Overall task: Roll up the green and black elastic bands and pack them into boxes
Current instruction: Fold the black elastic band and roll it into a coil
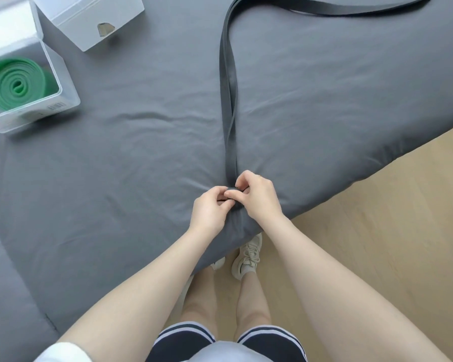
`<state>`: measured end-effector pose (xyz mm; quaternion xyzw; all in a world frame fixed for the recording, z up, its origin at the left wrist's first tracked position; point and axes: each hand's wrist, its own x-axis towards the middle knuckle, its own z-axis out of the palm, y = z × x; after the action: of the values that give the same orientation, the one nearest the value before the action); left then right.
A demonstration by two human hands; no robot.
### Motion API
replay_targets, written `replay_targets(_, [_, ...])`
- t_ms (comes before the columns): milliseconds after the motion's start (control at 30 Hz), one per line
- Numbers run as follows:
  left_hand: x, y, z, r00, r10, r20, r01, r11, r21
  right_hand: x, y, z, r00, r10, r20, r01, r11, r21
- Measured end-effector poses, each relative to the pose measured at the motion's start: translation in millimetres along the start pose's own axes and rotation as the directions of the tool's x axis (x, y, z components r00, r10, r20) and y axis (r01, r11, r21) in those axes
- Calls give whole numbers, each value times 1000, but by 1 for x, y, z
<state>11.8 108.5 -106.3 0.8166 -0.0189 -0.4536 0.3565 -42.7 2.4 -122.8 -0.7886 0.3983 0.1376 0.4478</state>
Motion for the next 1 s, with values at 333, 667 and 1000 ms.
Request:
replay_targets(333, [10,16,-2,996,-61,-61,58,997,-46,-13,2,-9,989,-74,130,88,990,-109])
replay_targets(667, [29,33,-13,990,-106,-91,87,977,-195,10,-20,-15,993,106,54,-102,993,-57])
replay_targets(1000, [30,16,-37,968,83,236,-22,968,-248,36,-39,-5,952,300,-66,-289,947,142])
